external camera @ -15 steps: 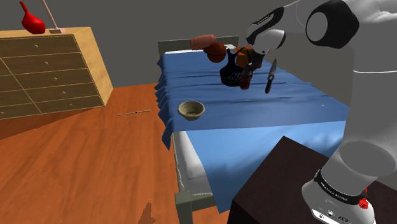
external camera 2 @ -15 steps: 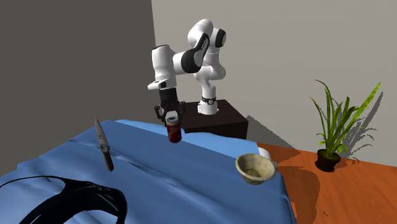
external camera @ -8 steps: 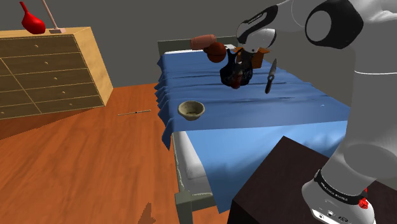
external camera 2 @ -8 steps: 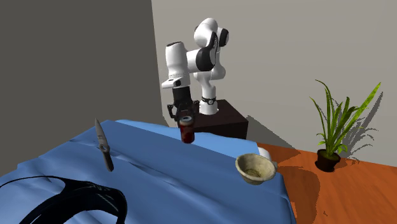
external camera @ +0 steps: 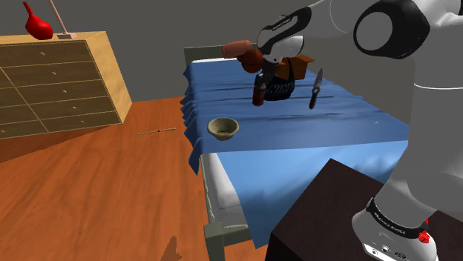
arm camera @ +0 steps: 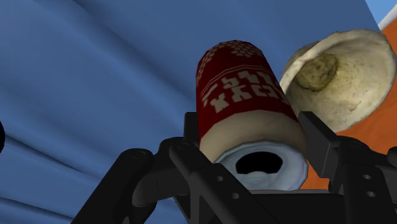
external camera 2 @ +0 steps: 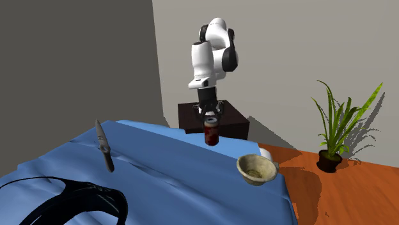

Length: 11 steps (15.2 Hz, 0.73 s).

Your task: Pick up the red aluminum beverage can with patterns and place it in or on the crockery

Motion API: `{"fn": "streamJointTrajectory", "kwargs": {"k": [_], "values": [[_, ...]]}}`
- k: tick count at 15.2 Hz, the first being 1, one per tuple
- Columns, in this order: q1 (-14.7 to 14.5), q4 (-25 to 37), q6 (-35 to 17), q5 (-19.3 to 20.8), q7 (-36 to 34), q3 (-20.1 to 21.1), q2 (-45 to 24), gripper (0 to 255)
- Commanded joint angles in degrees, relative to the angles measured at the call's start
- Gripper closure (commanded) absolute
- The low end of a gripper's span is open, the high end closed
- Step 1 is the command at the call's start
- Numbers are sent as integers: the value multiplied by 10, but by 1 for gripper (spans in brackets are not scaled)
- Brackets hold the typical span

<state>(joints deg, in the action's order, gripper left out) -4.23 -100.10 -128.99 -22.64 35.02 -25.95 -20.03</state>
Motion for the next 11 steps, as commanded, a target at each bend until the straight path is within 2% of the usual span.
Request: {"fn": "streamJointTrajectory", "kwargs": {"k": [1,11], "values": [[-15,14,2,5,-27,5,-7,255],[-86,115,26,27,-155,30,-67,255]]}}
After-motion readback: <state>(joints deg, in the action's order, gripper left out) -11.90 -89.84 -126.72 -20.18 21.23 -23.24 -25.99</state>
